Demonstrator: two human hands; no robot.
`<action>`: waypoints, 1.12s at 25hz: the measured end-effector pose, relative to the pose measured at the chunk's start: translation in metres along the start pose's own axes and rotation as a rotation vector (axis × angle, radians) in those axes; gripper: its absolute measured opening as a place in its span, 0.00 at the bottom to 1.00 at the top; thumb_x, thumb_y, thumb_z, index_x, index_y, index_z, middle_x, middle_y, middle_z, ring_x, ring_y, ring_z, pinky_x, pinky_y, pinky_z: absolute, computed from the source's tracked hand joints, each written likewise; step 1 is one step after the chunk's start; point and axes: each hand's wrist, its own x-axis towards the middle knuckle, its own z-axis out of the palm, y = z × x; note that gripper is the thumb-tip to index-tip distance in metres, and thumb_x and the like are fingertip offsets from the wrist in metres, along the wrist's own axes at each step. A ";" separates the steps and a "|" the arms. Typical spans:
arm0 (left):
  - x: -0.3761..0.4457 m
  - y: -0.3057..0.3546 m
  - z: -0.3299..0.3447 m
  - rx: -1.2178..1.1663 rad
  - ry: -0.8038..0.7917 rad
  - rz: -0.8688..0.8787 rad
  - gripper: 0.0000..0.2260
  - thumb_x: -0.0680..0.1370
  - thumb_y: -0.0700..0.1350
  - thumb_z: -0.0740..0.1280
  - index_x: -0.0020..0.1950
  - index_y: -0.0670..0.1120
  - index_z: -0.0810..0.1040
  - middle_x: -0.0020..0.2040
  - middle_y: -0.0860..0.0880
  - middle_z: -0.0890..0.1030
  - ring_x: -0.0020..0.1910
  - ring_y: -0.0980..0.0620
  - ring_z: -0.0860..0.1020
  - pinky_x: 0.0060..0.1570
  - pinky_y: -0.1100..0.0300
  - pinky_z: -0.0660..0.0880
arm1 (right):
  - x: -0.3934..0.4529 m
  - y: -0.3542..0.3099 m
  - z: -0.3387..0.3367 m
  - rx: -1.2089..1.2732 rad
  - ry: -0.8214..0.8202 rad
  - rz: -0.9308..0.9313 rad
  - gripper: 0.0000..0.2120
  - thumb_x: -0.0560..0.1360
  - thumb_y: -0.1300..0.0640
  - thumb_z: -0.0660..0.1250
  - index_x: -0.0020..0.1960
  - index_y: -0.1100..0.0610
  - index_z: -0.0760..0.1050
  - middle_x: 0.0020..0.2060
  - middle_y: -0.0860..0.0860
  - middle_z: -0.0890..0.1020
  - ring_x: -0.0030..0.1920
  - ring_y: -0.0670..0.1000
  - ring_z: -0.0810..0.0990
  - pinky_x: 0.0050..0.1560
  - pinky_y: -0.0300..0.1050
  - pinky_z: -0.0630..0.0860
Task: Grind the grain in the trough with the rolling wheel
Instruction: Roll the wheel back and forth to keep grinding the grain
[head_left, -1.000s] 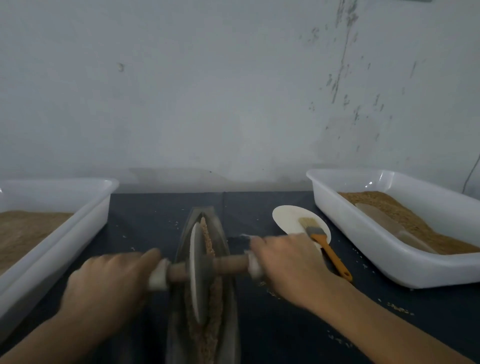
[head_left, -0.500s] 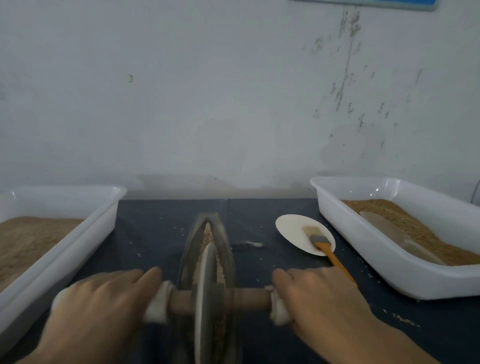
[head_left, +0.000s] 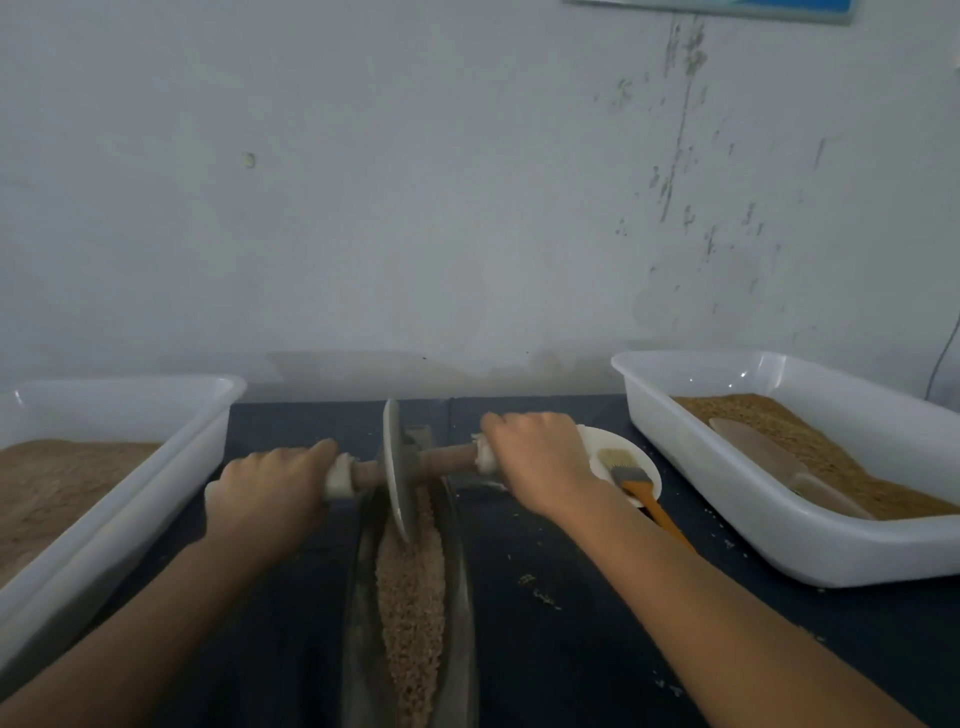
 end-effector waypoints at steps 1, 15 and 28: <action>-0.010 -0.001 -0.002 0.007 -0.033 0.013 0.12 0.72 0.55 0.68 0.42 0.58 0.63 0.34 0.57 0.71 0.31 0.58 0.69 0.30 0.62 0.60 | -0.011 -0.002 -0.005 0.015 -0.018 -0.023 0.13 0.72 0.58 0.68 0.54 0.54 0.69 0.46 0.52 0.81 0.44 0.56 0.80 0.37 0.48 0.68; 0.006 0.000 -0.010 0.077 -0.068 0.024 0.09 0.71 0.55 0.66 0.47 0.58 0.67 0.43 0.54 0.79 0.41 0.49 0.79 0.36 0.57 0.69 | -0.002 0.004 0.013 0.057 -0.054 0.036 0.11 0.74 0.52 0.66 0.53 0.52 0.68 0.47 0.53 0.82 0.45 0.60 0.80 0.39 0.50 0.69; -0.104 -0.003 -0.047 -0.022 -0.006 0.224 0.26 0.59 0.58 0.71 0.42 0.63 0.54 0.29 0.60 0.59 0.23 0.58 0.66 0.20 0.65 0.58 | -0.106 -0.005 -0.049 0.124 -0.083 -0.206 0.30 0.48 0.46 0.78 0.38 0.44 0.59 0.26 0.44 0.70 0.23 0.46 0.63 0.24 0.36 0.48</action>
